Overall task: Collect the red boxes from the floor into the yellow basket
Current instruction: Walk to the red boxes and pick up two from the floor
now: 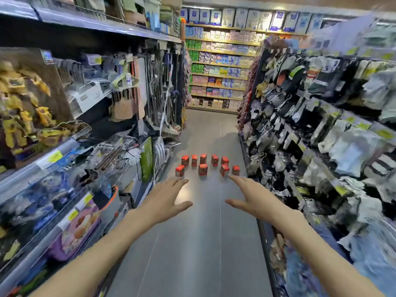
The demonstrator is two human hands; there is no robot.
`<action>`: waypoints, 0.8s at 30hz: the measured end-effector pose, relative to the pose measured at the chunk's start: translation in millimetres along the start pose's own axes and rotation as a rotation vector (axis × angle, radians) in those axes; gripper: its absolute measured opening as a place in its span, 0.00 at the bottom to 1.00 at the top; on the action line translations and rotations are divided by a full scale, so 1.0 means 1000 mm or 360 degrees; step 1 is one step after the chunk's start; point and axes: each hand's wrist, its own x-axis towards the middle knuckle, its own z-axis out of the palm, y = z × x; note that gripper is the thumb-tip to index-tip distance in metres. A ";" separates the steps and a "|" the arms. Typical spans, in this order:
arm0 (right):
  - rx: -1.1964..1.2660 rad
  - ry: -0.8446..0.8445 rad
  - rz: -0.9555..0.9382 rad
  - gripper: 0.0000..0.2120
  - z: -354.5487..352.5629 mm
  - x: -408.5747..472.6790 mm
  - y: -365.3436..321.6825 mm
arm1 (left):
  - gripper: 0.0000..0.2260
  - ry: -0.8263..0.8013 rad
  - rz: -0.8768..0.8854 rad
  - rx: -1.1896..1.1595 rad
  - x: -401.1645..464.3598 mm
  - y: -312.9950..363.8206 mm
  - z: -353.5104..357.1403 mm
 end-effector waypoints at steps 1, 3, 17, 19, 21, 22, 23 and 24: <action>0.0031 0.0018 -0.0009 0.38 0.002 0.023 0.012 | 0.34 -0.0008 0.0011 -0.0042 0.022 -0.011 0.005; 0.0058 0.0036 0.0032 0.37 0.007 0.067 0.037 | 0.33 -0.0019 0.0008 -0.0045 0.066 -0.033 0.018; 0.0175 0.0062 -0.0027 0.34 0.007 0.434 0.235 | 0.27 0.0028 0.0026 0.0010 0.426 -0.189 0.079; 0.0201 0.0023 -0.0035 0.36 0.009 0.488 0.252 | 0.29 0.0021 -0.0023 -0.0002 0.468 -0.216 0.085; 0.0206 0.0004 -0.0072 0.36 0.016 0.544 0.272 | 0.30 0.0030 -0.0057 0.0003 0.511 -0.250 0.097; 0.0207 -0.0007 -0.0083 0.35 0.021 0.572 0.281 | 0.30 0.0033 -0.0059 0.0009 0.534 -0.267 0.104; 0.0202 -0.0014 -0.0090 0.35 0.026 0.599 0.291 | 0.30 0.0042 -0.0055 0.0013 0.557 -0.284 0.110; 0.0190 -0.0015 -0.0099 0.35 0.032 0.628 0.301 | 0.30 0.0056 -0.0057 0.0011 0.581 -0.301 0.117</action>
